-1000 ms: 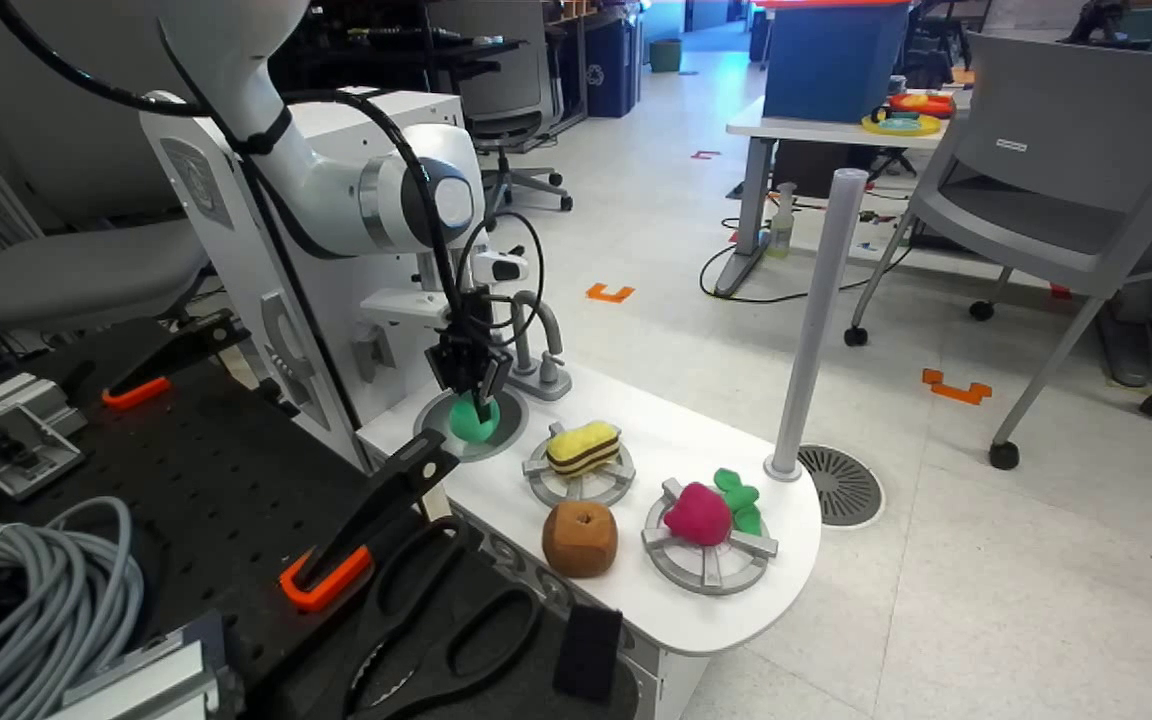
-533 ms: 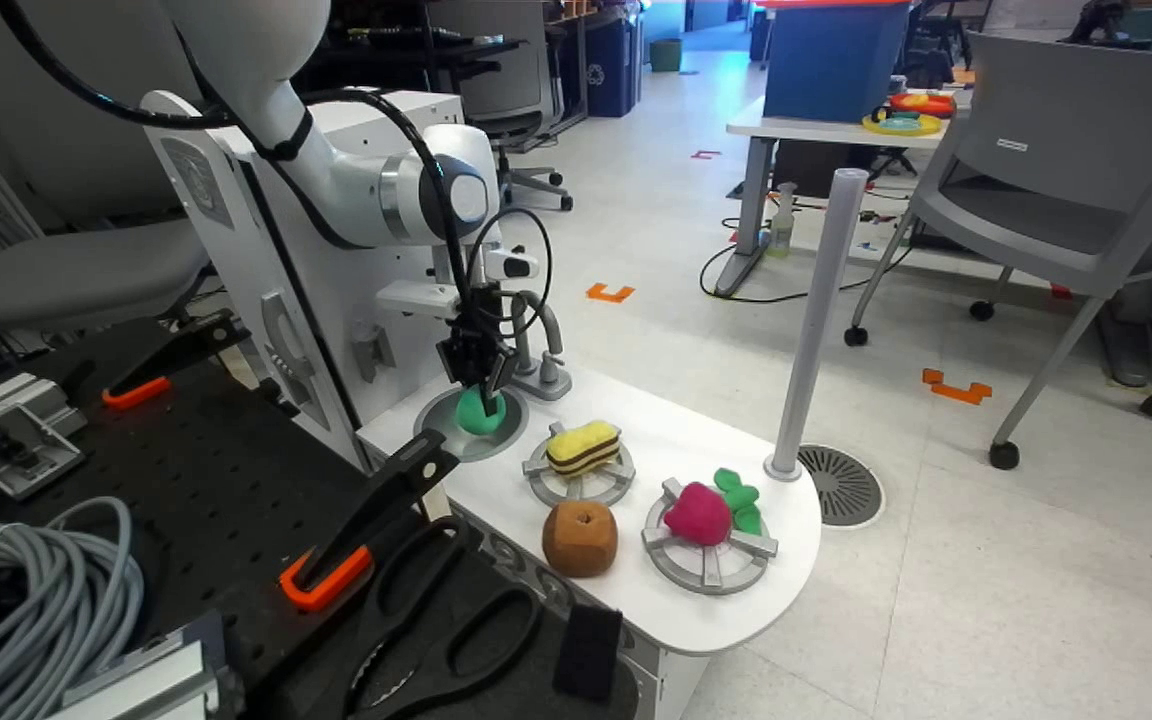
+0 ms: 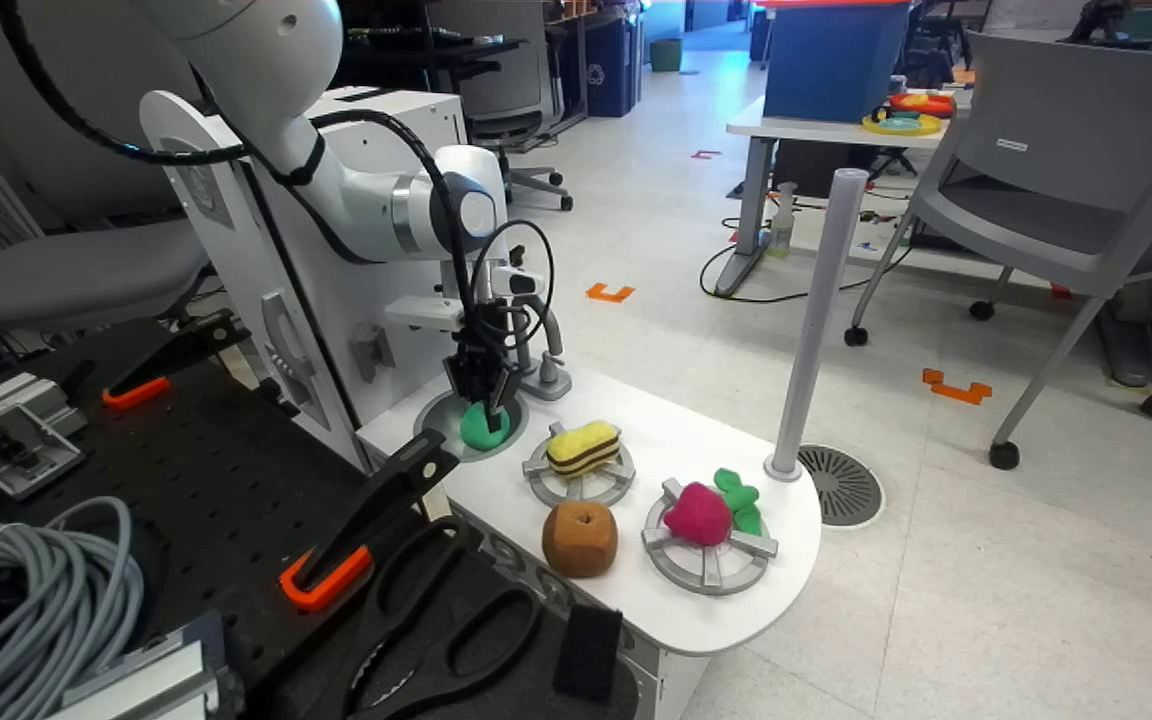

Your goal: Place the green plushie in the sink

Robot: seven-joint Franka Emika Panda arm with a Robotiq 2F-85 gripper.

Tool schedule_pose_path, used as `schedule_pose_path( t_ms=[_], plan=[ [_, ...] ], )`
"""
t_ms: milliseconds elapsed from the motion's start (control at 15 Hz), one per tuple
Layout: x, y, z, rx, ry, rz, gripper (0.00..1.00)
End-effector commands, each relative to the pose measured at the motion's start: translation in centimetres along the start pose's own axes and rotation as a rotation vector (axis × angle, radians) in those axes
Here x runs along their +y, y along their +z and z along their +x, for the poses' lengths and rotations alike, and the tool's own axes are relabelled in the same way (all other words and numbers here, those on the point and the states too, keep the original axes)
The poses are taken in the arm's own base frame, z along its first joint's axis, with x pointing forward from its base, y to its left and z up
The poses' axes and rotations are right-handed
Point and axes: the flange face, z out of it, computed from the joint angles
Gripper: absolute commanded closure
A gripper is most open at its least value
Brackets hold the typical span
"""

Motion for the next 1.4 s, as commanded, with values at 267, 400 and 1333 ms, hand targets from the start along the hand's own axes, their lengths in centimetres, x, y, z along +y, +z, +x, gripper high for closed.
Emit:
schedule_pose_path(
  t_ms=[267, 400, 1333],
  plan=[
    [-0.4, 0.4, -0.4, -0.009, -0.031, 0.011, 0.31],
    [-0.8, 0.1, -0.3, -0.003, -0.063, 0.022, 0.17],
    [1.2, -10.2, -4.7, 0.321, -0.397, 0.257, 0.0]
  ],
)
